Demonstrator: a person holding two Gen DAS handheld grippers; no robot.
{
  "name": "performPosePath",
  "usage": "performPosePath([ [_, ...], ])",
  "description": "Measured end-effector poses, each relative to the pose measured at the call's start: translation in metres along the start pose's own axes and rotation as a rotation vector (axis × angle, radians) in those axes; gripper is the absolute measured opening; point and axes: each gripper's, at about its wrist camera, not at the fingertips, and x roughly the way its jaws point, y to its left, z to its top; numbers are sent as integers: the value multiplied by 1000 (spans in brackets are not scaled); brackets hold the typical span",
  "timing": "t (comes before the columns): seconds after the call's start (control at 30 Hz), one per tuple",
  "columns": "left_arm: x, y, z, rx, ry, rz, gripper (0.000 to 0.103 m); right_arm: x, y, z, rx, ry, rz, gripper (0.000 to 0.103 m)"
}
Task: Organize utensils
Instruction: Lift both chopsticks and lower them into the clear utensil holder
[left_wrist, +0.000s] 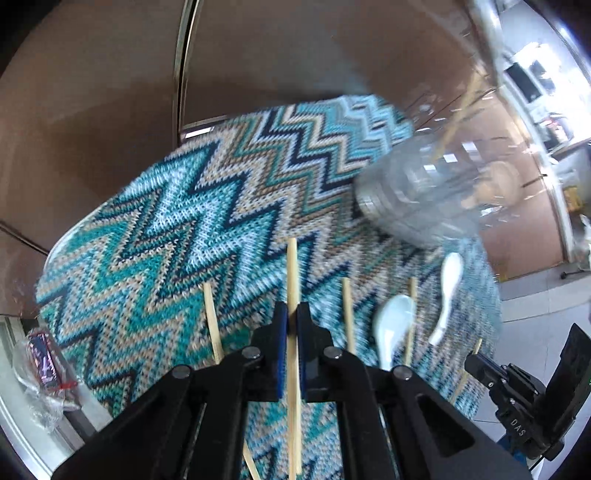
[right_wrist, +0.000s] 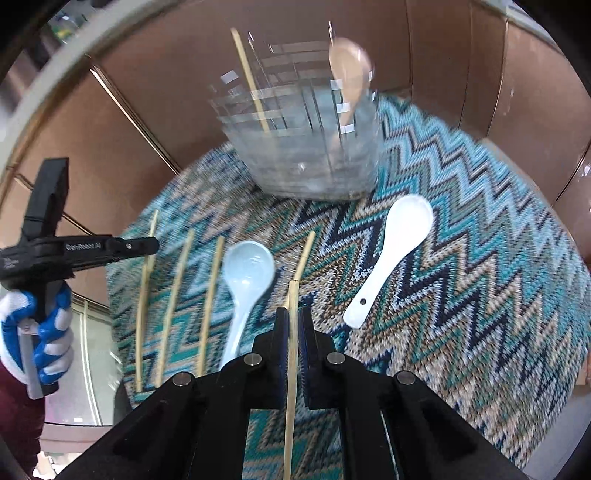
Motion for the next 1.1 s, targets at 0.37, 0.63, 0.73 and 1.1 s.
performPosePath([
  [0.37, -97, -14, -30, 66, -220, -113, 4, -98, 38, -30, -34, -247, -2, 6],
  [0.63, -172, -54, -10, 146, -464, -209, 4, -157, 61, 5, -88, -512, 42, 6],
  [0.73, -189, -74, 10, 168, -560, -247, 4, -167, 65, 30, -104, -636, 69, 6],
  [1.1, -164, -134, 84, 213, -892, -201, 4, -144, 52, 120, -138, -955, 79, 6],
])
